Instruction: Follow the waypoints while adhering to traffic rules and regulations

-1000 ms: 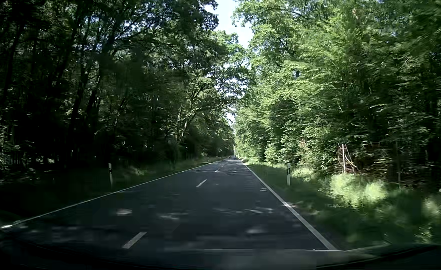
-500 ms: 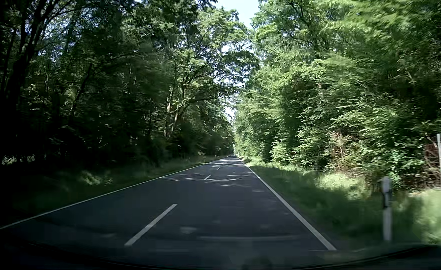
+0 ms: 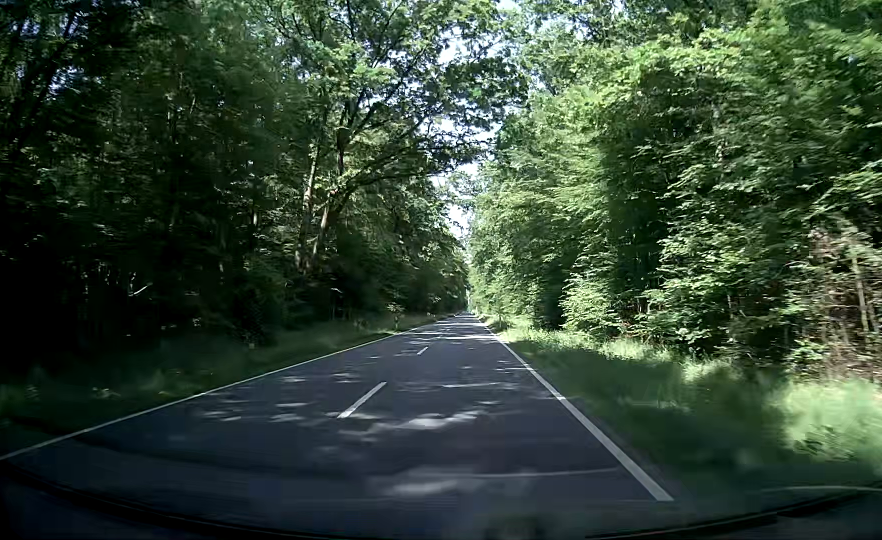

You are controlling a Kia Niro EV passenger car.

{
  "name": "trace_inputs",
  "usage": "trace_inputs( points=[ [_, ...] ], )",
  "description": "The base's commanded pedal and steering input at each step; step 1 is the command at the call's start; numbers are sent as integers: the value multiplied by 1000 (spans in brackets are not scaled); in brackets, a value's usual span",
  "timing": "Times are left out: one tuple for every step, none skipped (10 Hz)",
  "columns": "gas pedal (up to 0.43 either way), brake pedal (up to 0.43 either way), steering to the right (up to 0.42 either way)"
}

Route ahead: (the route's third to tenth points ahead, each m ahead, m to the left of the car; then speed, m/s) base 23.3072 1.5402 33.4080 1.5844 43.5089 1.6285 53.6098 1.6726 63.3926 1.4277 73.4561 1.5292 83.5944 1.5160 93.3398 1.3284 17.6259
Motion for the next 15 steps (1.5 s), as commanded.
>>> trace_inputs(
  points=[
    [98,30,-1],
    [98,30,-1],
    [98,30,-1],
    [98,30,-1],
    [98,30,-1],
    [98,30,-1],
    [98,30,-1],
    [98,30,-1],
    [98,30,-1],
    [98,30,-1],
    [98,30,-1],
    [98,30,-1],
    [98,30,-1],
    [98,30,-1],
    [98,30,-1]
  ],
)
